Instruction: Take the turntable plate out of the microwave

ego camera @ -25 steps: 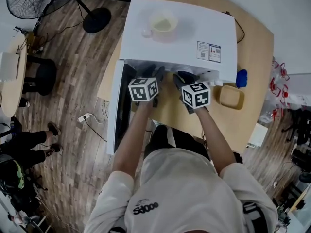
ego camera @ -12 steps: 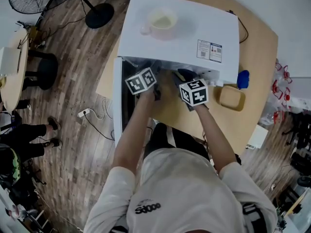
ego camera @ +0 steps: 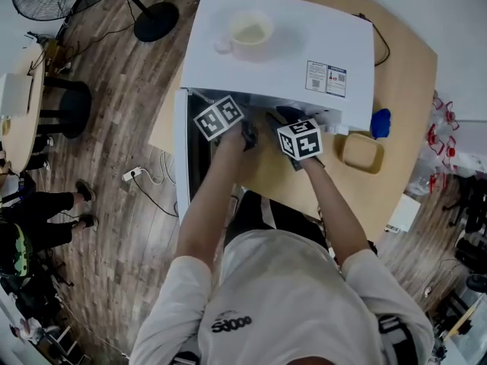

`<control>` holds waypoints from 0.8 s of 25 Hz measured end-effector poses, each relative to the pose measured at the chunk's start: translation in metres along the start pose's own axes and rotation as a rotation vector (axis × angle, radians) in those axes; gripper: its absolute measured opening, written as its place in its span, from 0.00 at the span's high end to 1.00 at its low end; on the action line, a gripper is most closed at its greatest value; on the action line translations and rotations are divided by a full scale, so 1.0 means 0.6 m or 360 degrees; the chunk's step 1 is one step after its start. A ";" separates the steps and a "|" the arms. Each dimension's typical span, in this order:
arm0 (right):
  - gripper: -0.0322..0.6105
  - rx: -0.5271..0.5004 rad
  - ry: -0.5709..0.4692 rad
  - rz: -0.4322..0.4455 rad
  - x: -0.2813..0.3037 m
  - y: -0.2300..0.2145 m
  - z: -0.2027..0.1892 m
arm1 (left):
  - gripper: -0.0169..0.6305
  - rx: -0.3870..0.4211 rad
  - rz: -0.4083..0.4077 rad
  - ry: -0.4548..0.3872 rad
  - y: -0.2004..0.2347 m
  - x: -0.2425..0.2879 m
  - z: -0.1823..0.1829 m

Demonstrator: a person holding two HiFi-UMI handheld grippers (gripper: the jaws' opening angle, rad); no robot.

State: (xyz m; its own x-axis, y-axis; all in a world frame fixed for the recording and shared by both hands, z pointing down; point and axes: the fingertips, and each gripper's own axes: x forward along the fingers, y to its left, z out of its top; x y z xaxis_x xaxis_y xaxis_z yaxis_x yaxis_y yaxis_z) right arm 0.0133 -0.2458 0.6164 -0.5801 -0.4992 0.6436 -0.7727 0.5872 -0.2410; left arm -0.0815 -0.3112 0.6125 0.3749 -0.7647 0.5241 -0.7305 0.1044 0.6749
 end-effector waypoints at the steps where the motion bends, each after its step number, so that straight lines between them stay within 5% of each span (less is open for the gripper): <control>1: 0.75 0.0012 0.0002 0.0004 0.001 0.000 -0.002 | 0.74 -0.0011 0.0015 0.0012 0.004 -0.001 -0.002; 3: 0.75 0.0049 -0.0004 0.0009 0.001 -0.002 -0.005 | 0.87 -0.0027 0.0043 0.0027 0.011 -0.003 -0.006; 13: 0.72 0.0317 -0.0088 0.0089 -0.001 -0.002 -0.005 | 0.90 -0.0097 -0.0028 0.0093 0.015 -0.015 -0.018; 20: 0.67 0.0774 -0.0214 0.0185 0.002 -0.002 -0.011 | 0.93 -0.0216 -0.0088 0.0077 0.017 -0.032 -0.038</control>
State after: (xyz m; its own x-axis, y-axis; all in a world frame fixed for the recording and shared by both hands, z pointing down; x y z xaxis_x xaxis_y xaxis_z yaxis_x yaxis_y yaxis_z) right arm 0.0154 -0.2430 0.6221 -0.6723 -0.5449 0.5011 -0.7132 0.2954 -0.6357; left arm -0.0834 -0.2808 0.6212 0.4421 -0.7404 0.5063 -0.6253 0.1503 0.7658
